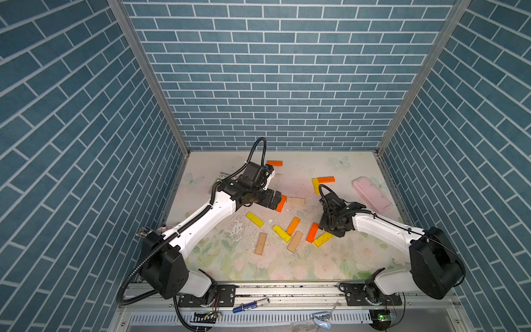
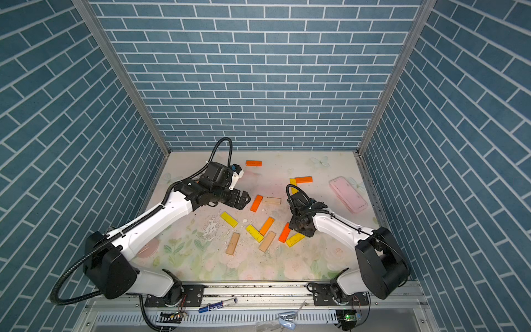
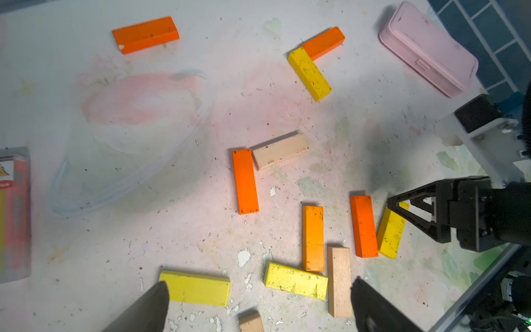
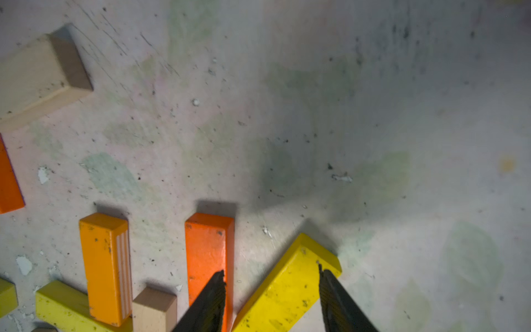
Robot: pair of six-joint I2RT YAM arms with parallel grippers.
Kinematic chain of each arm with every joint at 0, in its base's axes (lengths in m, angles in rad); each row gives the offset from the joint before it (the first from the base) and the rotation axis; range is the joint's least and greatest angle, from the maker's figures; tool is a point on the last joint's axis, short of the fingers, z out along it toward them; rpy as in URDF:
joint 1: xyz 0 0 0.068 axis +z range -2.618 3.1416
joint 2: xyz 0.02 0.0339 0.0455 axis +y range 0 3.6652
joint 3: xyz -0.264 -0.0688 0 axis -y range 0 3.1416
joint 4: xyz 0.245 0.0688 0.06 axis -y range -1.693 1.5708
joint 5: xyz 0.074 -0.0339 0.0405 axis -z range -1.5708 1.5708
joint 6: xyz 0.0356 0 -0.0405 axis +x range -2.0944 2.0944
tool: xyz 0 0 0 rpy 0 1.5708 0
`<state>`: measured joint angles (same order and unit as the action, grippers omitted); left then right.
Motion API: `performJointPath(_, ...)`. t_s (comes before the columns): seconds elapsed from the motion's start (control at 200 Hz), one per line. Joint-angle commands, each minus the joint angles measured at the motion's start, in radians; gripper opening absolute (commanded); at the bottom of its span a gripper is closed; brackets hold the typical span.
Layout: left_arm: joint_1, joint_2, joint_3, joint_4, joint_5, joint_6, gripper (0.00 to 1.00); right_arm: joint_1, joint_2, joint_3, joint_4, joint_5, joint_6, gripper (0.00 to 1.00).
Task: Assemble the number 6 with building blocks
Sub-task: Pick up the building block from the center of the board.
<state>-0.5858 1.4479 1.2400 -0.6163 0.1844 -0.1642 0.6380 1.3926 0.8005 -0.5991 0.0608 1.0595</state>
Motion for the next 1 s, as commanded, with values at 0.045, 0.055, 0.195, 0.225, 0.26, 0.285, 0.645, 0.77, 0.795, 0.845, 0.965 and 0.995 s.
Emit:
performJointPath(0.045,0.003,-0.013,-0.007,0.033,0.049,0.012,0.99,0.019,-0.055,-0.037,-0.023,0.009,0.179,0.53)
performJointPath(0.055,0.003,-0.014,-0.009,0.034,0.05,0.012,0.99,0.021,-0.056,-0.039,-0.022,0.008,0.182,0.53)
performJointPath(0.195,0.002,-0.034,-0.019,0.043,0.053,0.014,0.99,0.02,-0.053,-0.074,0.009,-0.021,0.229,0.52)
performJointPath(0.225,0.003,-0.038,-0.024,0.046,0.053,0.014,0.99,0.021,-0.051,-0.081,0.021,-0.032,0.239,0.51)
performJointPath(0.26,0.003,-0.043,-0.026,0.05,0.053,0.014,0.99,0.021,-0.047,-0.089,0.037,-0.044,0.247,0.51)
performJointPath(0.285,0.004,-0.046,-0.027,0.051,0.052,0.015,0.99,0.021,-0.043,-0.094,0.043,-0.048,0.252,0.51)
performJointPath(0.645,0.004,-0.056,-0.033,0.053,0.043,0.021,0.99,0.022,0.053,-0.099,0.083,-0.084,0.243,0.43)
performJointPath(0.77,0.004,-0.053,-0.033,0.051,0.038,0.025,0.99,0.022,0.084,-0.083,0.051,-0.075,0.179,0.33)
performJointPath(0.795,0.004,-0.053,-0.033,0.051,0.038,0.026,0.99,0.02,0.087,-0.07,0.037,-0.069,0.148,0.27)
performJointPath(0.845,0.004,-0.053,-0.034,0.048,0.034,0.028,0.99,0.015,0.095,-0.031,0.005,-0.058,0.069,0.21)
performJointPath(0.965,0.004,-0.057,-0.034,0.047,0.032,0.032,0.99,-0.031,0.103,0.069,-0.06,-0.041,-0.155,0.16)
performJointPath(0.995,0.004,-0.053,-0.034,0.049,0.033,0.032,0.99,-0.049,0.105,0.092,-0.069,-0.049,-0.217,0.16)
